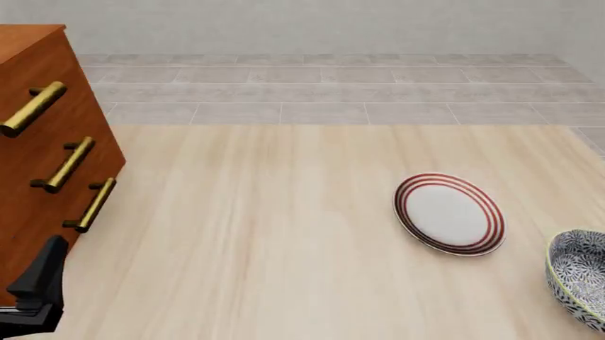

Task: Put the bowl on top of the cabinet.

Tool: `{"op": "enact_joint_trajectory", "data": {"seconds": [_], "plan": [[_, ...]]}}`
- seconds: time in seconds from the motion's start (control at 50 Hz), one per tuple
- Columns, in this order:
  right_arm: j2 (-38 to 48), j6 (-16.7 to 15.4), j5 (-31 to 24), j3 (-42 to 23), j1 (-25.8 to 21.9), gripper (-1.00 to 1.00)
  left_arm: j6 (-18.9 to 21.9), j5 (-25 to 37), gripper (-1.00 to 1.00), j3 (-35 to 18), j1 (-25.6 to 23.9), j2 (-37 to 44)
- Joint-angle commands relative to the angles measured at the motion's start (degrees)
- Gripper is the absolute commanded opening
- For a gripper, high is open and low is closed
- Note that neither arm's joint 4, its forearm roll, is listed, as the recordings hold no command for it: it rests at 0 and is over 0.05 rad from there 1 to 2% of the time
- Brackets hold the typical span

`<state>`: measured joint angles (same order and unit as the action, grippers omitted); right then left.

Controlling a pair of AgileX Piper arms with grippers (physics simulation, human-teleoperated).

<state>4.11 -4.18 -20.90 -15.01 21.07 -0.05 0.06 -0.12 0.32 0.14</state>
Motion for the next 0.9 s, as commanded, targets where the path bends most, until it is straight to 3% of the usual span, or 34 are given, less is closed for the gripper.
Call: {"op": "enact_joint_trajectory", "data": {"seconds": [0.02,0.56,0.9], "plan": [[3.08,-2.12,-1.7,-1.92,5.44,1.0,0.17,-0.09,1.0,-0.01,-0.01,0.01],[16.66,-6.58,8.75,-0.77,15.16,1.0,-0.07,-0.3,1.0,0.07,0.02,0.38],[26.89,-8.73,16.59,-1.0,17.6,1.0,0.07,-0.59,1.0,0.1,0.0,0.52]]}}
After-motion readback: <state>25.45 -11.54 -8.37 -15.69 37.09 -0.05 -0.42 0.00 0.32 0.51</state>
